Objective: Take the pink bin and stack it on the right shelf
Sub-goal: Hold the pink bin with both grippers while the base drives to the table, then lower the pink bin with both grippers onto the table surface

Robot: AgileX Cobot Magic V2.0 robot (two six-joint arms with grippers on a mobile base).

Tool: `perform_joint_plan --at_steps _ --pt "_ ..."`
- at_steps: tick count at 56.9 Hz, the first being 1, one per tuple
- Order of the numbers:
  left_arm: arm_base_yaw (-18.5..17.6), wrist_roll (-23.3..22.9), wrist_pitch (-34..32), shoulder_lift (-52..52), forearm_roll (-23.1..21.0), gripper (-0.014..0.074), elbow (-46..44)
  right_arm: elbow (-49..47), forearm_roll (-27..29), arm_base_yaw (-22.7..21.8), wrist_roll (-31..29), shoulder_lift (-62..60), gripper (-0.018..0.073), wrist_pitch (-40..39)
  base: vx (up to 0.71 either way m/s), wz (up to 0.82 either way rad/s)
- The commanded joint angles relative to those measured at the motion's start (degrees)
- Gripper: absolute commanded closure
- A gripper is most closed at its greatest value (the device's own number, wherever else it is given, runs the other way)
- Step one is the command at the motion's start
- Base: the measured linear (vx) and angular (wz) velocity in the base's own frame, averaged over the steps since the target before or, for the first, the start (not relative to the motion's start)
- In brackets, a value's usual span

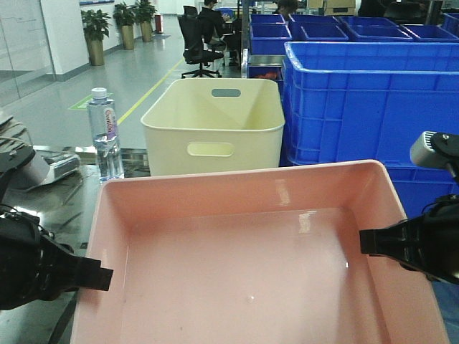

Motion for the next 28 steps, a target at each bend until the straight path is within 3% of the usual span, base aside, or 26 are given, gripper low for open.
perform_joint_plan --at_steps 1,28 --pt "0.1 0.8 -2.7 -1.4 -0.1 0.0598 -1.8 -2.2 1.6 -0.6 0.1 -1.7 0.0568 -6.2 0.17 -0.15" --pt "0.1 0.8 -2.7 -1.4 -0.1 0.0598 -1.8 -2.2 1.6 -0.6 0.1 -1.7 0.0568 -6.2 0.08 -0.05"
